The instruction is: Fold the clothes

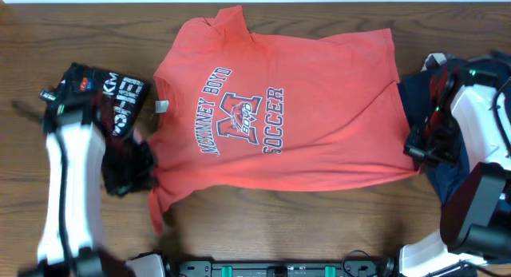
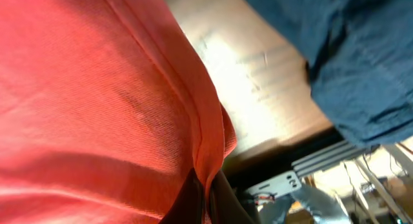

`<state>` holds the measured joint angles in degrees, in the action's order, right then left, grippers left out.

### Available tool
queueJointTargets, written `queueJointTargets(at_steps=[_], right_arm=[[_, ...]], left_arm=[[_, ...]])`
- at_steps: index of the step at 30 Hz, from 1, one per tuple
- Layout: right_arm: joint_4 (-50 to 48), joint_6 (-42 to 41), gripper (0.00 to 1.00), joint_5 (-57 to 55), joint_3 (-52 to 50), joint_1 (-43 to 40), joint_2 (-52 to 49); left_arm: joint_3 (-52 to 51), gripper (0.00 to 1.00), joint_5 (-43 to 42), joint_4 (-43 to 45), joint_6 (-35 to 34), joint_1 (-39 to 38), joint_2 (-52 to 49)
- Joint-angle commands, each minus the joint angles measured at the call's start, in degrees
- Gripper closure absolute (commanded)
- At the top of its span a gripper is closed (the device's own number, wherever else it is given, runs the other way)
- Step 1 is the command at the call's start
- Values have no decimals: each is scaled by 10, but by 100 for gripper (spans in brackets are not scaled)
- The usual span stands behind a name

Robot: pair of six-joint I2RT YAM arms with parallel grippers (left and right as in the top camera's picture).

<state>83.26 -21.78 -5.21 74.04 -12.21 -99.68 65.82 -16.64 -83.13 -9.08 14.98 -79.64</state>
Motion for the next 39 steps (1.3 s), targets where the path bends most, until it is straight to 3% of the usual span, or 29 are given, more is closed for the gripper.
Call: queueJointTargets(at_steps=[1,10,16,23,32,39], right_arm=[[1,-39,99,-30,-28,-4,71],[-8,-56,97,-38,-73,-5,211],[-94,-35,97,-32,-73,-5,211],[-214,2,99,-2,-73,-5,160],[-376,34,99,76,-73,0,68],[-457,34,99,98,-73,18,4]], left_arm=[[-40,94,22,1,-27,29,68],[-43,94,14,-15,-70,55,221],[-45,94,7,85,-81,55,233],[-48,94,1,241,-108,54,140],[-48,94,-80,426,-108,33,-28],[-48,94,-80,493,-108,0,-123]])
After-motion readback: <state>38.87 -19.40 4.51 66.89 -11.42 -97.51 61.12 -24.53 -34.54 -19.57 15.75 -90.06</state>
